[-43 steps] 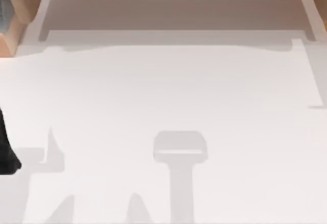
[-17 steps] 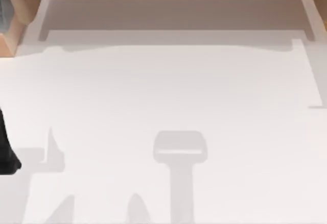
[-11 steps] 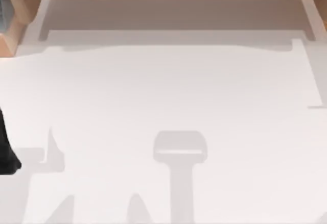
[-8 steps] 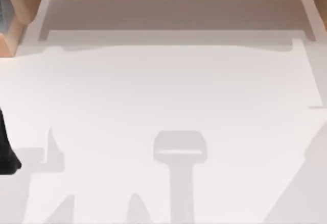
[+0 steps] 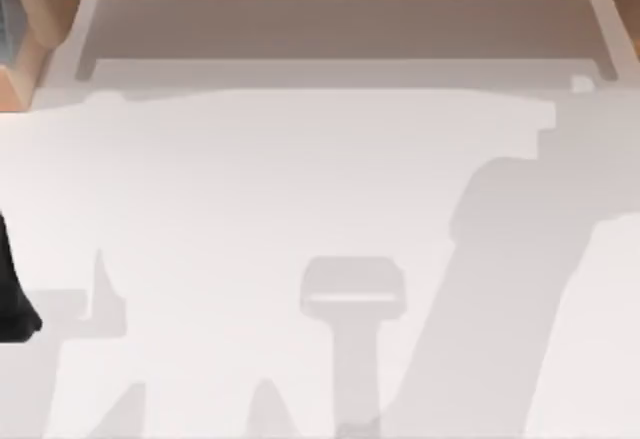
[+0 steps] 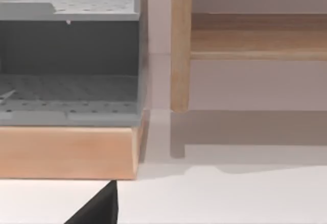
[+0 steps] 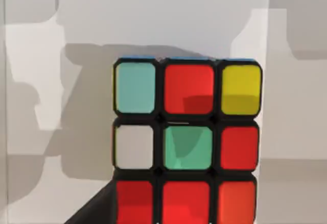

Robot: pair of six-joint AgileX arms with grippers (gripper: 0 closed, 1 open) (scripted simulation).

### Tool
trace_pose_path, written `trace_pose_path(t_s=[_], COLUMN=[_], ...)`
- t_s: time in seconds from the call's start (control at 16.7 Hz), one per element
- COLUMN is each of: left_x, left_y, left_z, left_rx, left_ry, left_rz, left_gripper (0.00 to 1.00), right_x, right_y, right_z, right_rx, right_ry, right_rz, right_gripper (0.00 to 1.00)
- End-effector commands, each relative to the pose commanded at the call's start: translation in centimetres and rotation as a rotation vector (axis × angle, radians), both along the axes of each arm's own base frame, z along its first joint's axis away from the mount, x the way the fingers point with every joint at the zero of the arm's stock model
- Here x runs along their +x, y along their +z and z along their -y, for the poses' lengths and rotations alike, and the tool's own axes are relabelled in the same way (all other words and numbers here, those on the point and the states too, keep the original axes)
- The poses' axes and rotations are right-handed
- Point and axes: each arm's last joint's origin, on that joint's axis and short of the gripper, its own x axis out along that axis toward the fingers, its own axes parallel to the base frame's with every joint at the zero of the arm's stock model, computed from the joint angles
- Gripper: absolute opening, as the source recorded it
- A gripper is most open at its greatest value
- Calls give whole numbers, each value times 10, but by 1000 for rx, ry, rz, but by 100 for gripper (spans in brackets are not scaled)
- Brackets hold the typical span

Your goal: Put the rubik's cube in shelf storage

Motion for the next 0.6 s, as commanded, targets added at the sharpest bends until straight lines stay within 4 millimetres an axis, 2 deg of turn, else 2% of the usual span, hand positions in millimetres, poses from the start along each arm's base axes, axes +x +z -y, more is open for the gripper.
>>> trace_pose_path(t_s=[0.18,0.48,0.6], left_x=[0,0,0], left_y=[0,0,0], left_z=[0,0,0], left_rx=[0,0,0], left_ry=[0,0,0], left_rz=[0,0,0], left_gripper=[100,100,100], right_x=[2,1,4], right_y=[-11,-12,-20], right_z=[-11,-10,-11], right_rx=[44,47,48], right_ry=[-25,-30,-26], right_rz=[-84,-88,-93], right_gripper=[100,100,100])
